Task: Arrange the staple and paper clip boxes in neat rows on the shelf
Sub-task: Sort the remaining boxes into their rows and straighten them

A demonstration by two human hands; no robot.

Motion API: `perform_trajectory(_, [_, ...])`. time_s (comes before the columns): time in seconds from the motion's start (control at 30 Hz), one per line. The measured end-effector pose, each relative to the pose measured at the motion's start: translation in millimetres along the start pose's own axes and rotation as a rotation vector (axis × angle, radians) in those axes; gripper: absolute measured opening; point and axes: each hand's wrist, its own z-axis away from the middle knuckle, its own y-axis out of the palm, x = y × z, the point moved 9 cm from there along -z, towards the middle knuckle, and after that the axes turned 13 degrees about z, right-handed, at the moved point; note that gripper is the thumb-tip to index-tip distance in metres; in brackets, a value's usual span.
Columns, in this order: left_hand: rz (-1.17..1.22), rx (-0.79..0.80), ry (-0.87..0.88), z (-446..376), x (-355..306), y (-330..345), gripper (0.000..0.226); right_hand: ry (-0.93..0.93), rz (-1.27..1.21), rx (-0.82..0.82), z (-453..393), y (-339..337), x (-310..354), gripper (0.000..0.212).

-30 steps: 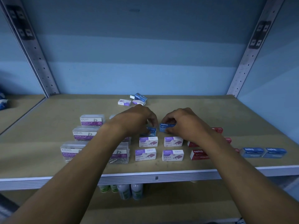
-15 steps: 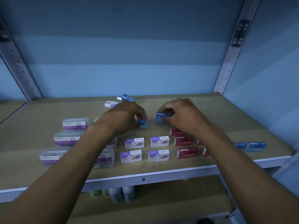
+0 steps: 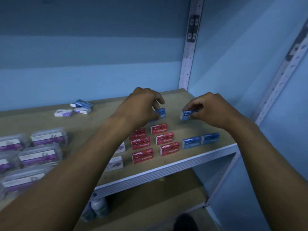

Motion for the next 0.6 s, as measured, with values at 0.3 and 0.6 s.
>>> perform_trajectory(0.3, [0.054,0.124,0.008,-25.0,-29.8,79.4,0.066,0.003,0.01,0.115,19.3,7.4,-41.0,0.026])
perform_trajectory(0.6, [-0.046,0.173,-0.021,-25.5,-25.5,105.9,0.051,0.014,0.006,0.189,18.1,27.2,-45.7,0.025])
